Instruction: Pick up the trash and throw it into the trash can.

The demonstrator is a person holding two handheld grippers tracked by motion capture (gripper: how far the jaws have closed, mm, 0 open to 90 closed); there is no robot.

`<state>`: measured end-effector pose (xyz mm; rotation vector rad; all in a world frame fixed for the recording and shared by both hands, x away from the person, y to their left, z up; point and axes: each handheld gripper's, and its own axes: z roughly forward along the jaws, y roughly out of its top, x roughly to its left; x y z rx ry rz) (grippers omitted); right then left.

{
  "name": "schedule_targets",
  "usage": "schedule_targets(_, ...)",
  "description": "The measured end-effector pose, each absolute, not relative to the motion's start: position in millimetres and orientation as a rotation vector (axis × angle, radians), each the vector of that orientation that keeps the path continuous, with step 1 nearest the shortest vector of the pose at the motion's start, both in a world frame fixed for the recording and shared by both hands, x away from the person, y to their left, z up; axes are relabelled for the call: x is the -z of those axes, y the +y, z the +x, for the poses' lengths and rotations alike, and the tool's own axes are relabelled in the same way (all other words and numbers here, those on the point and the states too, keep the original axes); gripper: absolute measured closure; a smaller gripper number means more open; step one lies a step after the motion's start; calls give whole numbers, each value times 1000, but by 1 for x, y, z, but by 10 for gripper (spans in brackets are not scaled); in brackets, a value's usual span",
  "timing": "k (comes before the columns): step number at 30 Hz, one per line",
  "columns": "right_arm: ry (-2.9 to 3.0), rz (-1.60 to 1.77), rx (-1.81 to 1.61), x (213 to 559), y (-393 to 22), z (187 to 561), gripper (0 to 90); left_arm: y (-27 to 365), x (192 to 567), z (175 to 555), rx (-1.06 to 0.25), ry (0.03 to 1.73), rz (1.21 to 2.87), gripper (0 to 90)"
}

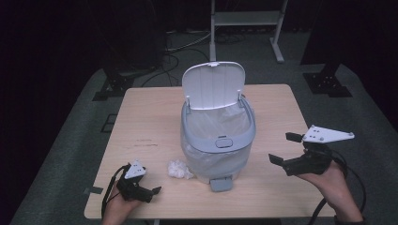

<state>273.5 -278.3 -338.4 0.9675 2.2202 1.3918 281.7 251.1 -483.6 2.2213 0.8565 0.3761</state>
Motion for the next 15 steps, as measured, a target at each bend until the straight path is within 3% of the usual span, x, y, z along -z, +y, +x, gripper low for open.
schedule_targets(15,2247,1023,-1266,390,-291,275,4,251,484,282,-376,855,2222,0)
